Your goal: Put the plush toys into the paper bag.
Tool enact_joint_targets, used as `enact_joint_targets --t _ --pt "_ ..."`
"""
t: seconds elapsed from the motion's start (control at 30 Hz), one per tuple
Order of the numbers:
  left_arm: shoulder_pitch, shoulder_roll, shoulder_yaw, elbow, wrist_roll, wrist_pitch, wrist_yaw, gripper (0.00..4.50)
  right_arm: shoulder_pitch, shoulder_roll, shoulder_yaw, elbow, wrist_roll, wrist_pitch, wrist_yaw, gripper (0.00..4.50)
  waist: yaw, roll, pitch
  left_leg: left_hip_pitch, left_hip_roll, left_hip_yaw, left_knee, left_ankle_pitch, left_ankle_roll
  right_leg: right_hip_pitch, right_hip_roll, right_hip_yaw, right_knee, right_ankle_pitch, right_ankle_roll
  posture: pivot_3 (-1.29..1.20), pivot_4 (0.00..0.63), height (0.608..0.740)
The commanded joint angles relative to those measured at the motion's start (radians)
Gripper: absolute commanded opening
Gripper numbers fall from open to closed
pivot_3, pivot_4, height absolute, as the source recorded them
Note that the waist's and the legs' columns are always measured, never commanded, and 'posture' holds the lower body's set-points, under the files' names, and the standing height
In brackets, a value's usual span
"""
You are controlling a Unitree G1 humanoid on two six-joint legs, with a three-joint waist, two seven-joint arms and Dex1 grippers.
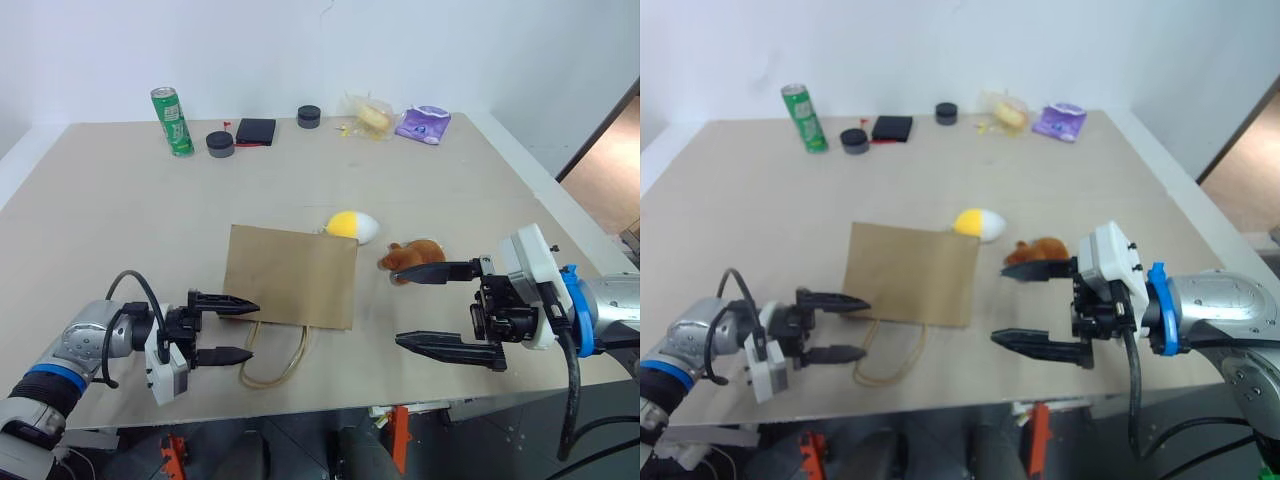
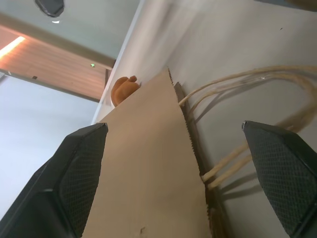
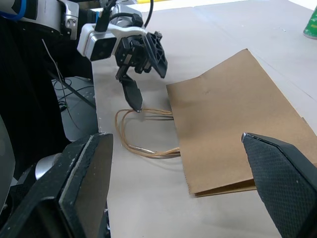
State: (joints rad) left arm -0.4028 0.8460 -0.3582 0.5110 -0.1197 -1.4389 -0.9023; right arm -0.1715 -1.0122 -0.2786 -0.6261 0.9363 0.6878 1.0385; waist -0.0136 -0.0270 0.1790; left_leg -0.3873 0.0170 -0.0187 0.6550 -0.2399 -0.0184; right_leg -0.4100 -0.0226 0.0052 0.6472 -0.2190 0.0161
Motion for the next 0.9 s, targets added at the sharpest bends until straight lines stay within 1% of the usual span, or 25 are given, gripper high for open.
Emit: enact_joint_targets --t 0.03,0.43,0.9 --pt "-0.014 0.008 -0.001 -0.006 0.015 -0.004 0.033 4.5 -0.012 -0.005 -0.025 -0.02 0.014 -0.008 -0.004 4.48 0.0 0.0 0.0 0.0 0.0 0.0 0.0 0.0 0.0 0.0 0.0 0.0 0.0 0.0 0.0 0.0 0.15 0.74" --pt "-0.033 0.034 0.011 0.026 0.009 0.003 0.095 4.5 -0.003 0.0 -0.025 -0.025 0.018 -0.009 -0.009 4.48 0.0 0.0 0.0 0.0 0.0 0.0 0.0 0.0 0.0 0.0 0.0 0.0 0.0 0.0 0.0 0.0 0.15 0.74" --pt "-0.043 0.037 -0.002 0.091 0.042 -0.027 0.108 4.5 -0.001 -0.001 -0.028 -0.027 0.02 -0.009 -0.014 4.48 0.0 0.0 0.0 0.0 0.0 0.0 0.0 0.0 0.0 0.0 0.0 0.0 0.0 0.0 0.0 0.0 0.15 0.74"
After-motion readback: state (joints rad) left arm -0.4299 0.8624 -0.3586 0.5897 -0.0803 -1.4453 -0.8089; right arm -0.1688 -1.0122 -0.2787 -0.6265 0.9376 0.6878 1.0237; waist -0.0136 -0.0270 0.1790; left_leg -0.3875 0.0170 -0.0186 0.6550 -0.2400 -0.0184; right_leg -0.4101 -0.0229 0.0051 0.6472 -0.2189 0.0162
